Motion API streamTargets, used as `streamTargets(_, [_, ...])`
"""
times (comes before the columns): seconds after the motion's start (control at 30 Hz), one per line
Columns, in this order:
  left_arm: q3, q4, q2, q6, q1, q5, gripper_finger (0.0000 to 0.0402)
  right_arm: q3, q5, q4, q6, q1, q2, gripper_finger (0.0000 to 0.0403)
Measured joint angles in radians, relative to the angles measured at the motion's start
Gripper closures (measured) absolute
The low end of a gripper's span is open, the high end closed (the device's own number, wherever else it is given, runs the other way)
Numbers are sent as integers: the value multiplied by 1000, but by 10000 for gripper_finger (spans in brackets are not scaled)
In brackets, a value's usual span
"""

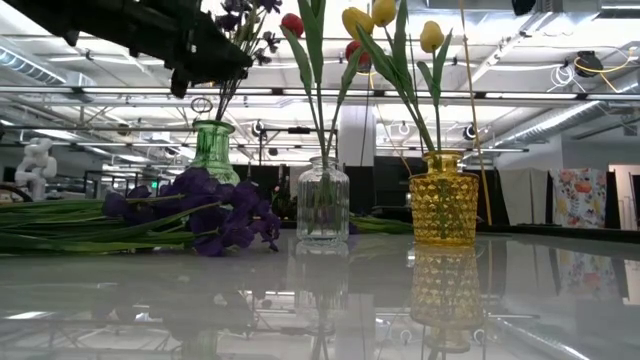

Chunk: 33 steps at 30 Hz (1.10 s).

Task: Sort flowers into vase by color
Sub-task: Put the middle purple flowers into the green vase

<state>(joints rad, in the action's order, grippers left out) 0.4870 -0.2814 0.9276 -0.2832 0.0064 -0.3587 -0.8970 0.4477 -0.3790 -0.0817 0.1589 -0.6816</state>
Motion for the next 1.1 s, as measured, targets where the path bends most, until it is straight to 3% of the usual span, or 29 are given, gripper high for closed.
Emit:
streamTargets(0.23, [0, 77, -50, 4, -37, 8, 221, 0, 74, -122, -96, 0, -41, 222])
streamTargets(0.47, [0, 158, -76, 2, -40, -12, 133, 0, 83, -87, -63, 0, -27, 222])
streamTargets(0.6, [2, 201, -80, 2, -40, -7, 99, 0, 153, -115, -69, -2, -22, 222])
streamTargets(0.8, [58, 406, -135, 2, -39, 37, 82, 0, 150, -251, -138, -51, -24, 222])
streamTargets(1.1, [109, 643, -242, 1, -39, 40, 81, 0, 150, -270, -116, -102, -17, 222])
